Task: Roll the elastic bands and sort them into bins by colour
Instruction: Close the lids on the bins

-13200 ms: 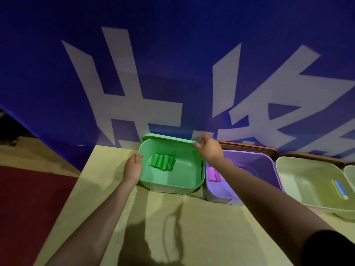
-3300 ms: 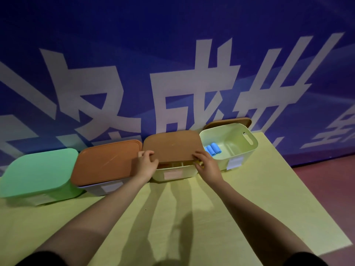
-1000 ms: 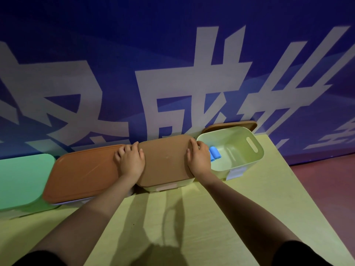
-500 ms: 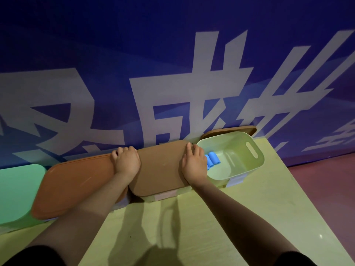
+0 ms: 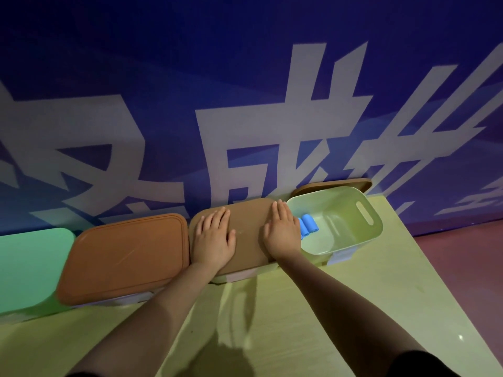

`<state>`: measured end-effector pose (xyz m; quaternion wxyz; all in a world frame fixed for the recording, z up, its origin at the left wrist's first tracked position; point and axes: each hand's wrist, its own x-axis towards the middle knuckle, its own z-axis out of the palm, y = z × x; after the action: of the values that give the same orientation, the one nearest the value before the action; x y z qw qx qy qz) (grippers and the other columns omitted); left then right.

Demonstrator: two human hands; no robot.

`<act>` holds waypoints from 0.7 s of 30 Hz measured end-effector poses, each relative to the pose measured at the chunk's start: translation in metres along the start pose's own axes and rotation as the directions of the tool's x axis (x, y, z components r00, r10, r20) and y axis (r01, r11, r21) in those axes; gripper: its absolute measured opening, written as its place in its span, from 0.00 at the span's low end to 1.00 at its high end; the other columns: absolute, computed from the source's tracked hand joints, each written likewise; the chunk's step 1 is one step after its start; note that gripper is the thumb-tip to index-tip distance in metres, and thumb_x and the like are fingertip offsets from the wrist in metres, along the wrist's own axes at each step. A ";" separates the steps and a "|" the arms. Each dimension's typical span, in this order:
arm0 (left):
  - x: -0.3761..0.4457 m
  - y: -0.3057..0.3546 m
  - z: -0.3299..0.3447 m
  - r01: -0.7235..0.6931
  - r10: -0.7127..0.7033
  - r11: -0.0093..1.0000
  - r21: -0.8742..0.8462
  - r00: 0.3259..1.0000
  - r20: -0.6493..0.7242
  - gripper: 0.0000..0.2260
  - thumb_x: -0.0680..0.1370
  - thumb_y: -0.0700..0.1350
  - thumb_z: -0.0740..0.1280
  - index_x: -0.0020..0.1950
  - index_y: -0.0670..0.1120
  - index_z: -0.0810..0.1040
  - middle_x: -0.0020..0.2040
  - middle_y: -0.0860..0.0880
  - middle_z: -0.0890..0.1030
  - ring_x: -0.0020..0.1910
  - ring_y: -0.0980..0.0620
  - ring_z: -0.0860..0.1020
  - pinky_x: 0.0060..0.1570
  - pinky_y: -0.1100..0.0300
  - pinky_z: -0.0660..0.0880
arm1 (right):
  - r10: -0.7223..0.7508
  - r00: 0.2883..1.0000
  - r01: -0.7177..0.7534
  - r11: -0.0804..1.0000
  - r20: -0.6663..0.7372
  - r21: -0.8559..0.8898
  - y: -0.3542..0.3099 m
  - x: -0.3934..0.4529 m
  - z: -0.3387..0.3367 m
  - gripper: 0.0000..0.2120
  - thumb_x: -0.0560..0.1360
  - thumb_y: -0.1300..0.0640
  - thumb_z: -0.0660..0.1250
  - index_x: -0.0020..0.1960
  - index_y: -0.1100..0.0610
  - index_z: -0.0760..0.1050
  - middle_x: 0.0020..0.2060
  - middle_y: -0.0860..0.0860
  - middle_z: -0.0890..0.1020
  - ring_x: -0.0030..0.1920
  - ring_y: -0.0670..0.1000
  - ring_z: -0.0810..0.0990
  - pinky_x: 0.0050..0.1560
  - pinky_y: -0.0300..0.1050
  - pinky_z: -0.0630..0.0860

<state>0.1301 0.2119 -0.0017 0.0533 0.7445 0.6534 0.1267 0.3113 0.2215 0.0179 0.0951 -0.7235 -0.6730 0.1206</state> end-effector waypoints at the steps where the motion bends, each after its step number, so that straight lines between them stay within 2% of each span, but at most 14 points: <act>1: -0.001 0.000 -0.001 0.003 -0.003 0.999 -0.032 1.000 -0.006 0.26 0.77 0.54 0.51 0.73 0.46 0.68 0.72 0.49 0.69 0.71 0.48 0.67 0.72 0.49 0.57 | 0.005 1.000 -0.005 1.000 -0.002 0.004 0.000 -0.001 -0.001 0.28 0.80 0.51 0.51 0.78 0.58 0.52 0.77 0.53 0.56 0.77 0.51 0.53 0.75 0.50 0.54; 4: -0.005 -0.001 -0.005 0.025 -0.029 0.983 -0.181 0.999 -0.020 0.21 0.77 0.49 0.59 0.70 0.46 0.72 0.70 0.49 0.72 0.68 0.47 0.68 0.70 0.49 0.63 | 0.005 1.000 -0.005 1.000 -0.009 0.020 -0.001 -0.002 -0.004 0.29 0.78 0.51 0.51 0.78 0.57 0.53 0.77 0.53 0.57 0.77 0.51 0.53 0.75 0.50 0.54; 8: -0.019 -0.003 -0.005 0.009 -0.019 0.987 -0.159 0.998 -0.061 0.21 0.76 0.48 0.58 0.67 0.47 0.76 0.67 0.50 0.75 0.64 0.47 0.72 0.66 0.47 0.68 | -0.019 1.000 0.019 0.999 0.016 -0.030 -0.002 -0.001 -0.005 0.33 0.73 0.50 0.45 0.77 0.59 0.54 0.77 0.54 0.57 0.77 0.52 0.51 0.75 0.49 0.52; 12: -0.025 -0.005 -0.004 -0.005 -0.002 0.989 -0.149 0.999 -0.050 0.19 0.77 0.46 0.62 0.68 0.47 0.75 0.68 0.50 0.74 0.65 0.47 0.71 0.70 0.47 0.63 | 0.003 1.000 -0.002 0.998 0.012 -0.066 -0.002 0.000 0.000 0.28 0.79 0.53 0.52 0.78 0.58 0.53 0.77 0.54 0.55 0.77 0.52 0.50 0.76 0.50 0.51; 16: -0.026 -0.009 -0.002 -0.026 0.017 0.987 -0.161 0.998 -0.056 0.19 0.76 0.45 0.64 0.66 0.47 0.76 0.67 0.50 0.75 0.65 0.47 0.72 0.70 0.46 0.63 | 0.026 0.999 -0.027 0.999 -0.023 -0.046 -0.004 -0.003 0.003 0.28 0.79 0.53 0.52 0.78 0.57 0.54 0.77 0.53 0.56 0.77 0.51 0.51 0.74 0.50 0.53; 21: -0.023 -0.015 -0.010 -0.032 0.044 0.975 -0.218 0.998 0.049 0.20 0.78 0.49 0.63 0.70 0.49 0.72 0.70 0.51 0.71 0.69 0.47 0.66 0.71 0.48 0.59 | 0.025 0.999 -0.026 0.998 -0.027 -0.054 -0.002 -0.002 0.004 0.28 0.79 0.54 0.54 0.77 0.58 0.55 0.77 0.53 0.56 0.77 0.51 0.51 0.71 0.49 0.57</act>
<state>0.1110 0.1903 0.0012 0.1494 0.7496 0.6197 0.1784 0.3085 0.2199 0.0146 0.0829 -0.7360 -0.6653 0.0939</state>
